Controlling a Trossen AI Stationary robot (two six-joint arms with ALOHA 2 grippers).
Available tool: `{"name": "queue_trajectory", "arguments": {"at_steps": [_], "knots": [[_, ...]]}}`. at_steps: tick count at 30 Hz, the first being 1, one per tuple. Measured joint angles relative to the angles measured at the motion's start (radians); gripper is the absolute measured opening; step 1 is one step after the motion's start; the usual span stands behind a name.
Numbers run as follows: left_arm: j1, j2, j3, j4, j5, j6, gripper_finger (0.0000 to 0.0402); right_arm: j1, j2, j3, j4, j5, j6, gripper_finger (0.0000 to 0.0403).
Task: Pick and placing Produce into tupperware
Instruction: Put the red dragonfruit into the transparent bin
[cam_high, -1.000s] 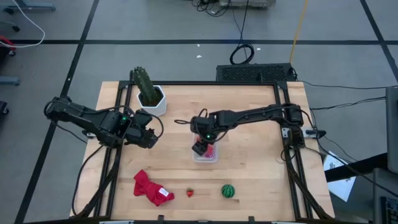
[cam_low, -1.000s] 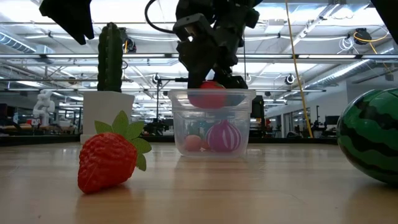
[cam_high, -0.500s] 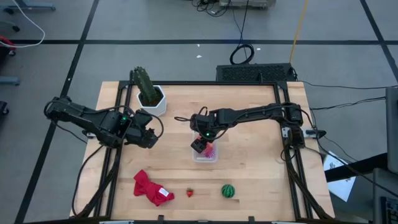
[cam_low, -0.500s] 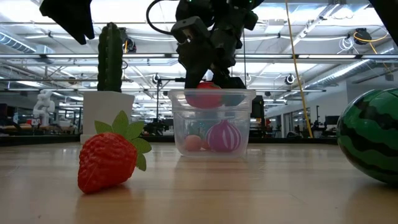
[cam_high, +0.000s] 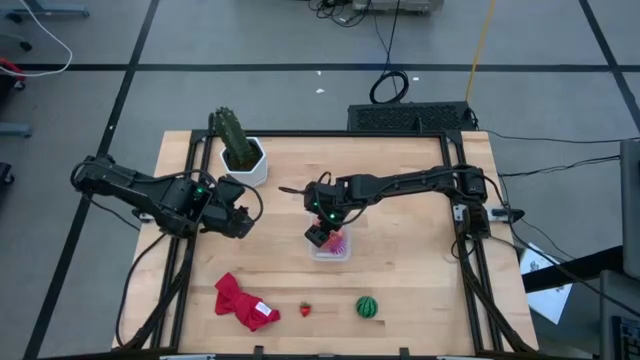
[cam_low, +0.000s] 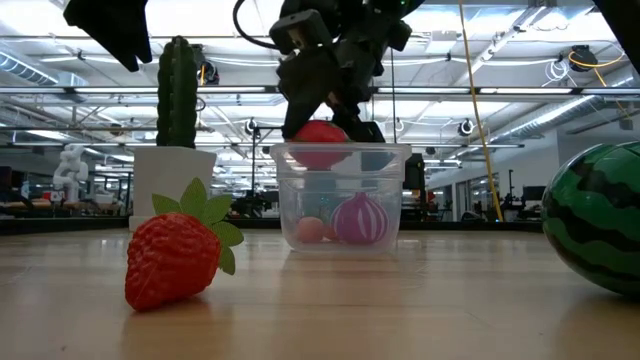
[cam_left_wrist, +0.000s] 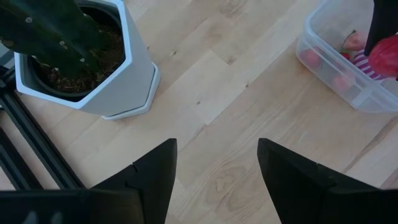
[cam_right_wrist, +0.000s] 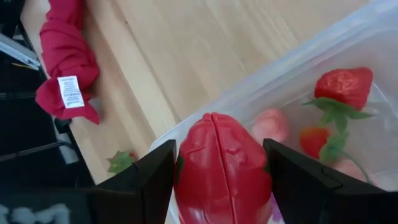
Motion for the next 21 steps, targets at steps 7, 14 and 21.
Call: {"name": "queue_trajectory", "arguments": {"at_steps": [7, 14, 21], "knots": [[0.0, 0.0, 0.0, 0.0, -0.001, 0.0, 0.023, 0.0, 0.0, 0.0, -0.005, 0.017, -0.008, 0.022], [0.0, 0.0, 0.0, 0.0, -0.022, 0.002, 0.023, -0.001, 0.0, 0.0, -0.013, 0.065, -0.015, 0.022], [0.0, 0.0, 0.0, 0.0, -0.052, 0.029, 0.023, -0.001, 0.0, 0.051, -0.147, 0.076, -0.034, 0.022]]}}
